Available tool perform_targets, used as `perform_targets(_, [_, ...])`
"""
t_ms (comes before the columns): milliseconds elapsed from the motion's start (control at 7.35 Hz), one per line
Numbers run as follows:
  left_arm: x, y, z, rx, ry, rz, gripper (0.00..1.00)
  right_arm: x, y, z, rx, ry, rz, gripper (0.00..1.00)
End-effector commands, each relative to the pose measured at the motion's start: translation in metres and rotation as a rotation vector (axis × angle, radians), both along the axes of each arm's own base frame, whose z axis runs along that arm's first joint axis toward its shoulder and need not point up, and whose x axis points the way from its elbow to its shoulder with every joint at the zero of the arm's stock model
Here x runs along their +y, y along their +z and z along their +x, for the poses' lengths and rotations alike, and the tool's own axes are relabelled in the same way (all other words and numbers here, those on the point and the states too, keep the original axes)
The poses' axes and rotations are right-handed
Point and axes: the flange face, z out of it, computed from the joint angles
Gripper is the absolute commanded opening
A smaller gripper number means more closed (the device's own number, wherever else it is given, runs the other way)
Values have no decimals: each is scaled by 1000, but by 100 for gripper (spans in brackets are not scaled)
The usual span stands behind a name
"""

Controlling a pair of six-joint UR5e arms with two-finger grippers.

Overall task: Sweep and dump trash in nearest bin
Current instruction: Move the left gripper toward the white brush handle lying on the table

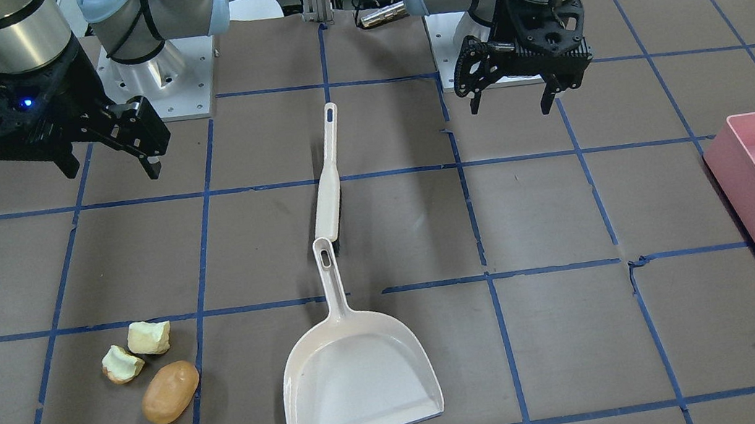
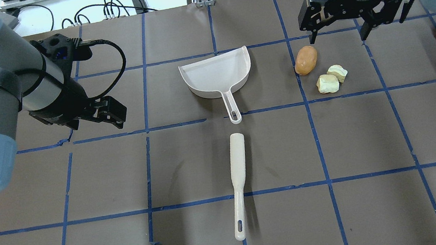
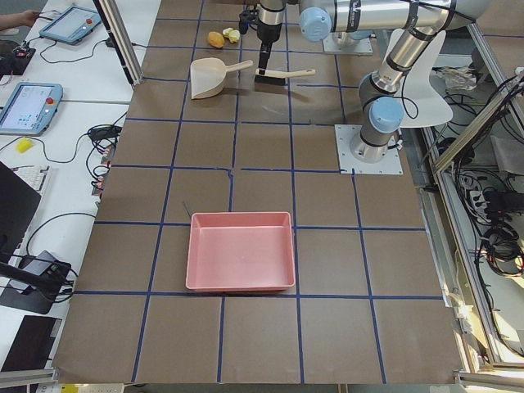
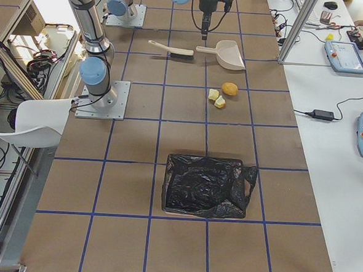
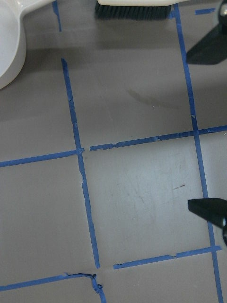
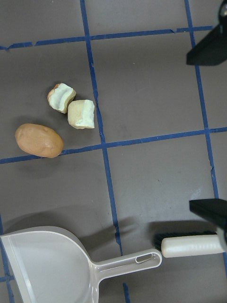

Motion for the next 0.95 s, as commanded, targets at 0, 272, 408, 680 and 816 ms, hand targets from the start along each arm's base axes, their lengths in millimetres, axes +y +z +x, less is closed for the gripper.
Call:
perform_targets(0, [1,-3,0,2,1,7,100,0,-2,2,-22,17,4,100])
perform_targets(272, [3,-14,-2,7,1,29,100,-1,-3,2,-25,15,4,100])
perform_targets(408, [6,-25,-2,7,-5,50,100,1,-9,2,-22,12,20,100])
perform_targets(680, [8,-28,-3,6,-14,56,100,4,-15,1,-3,5,19,100])
perform_targets(816, [9,-29,-7,10,-4,60,100,5,-25,-2,27,5,37,100])
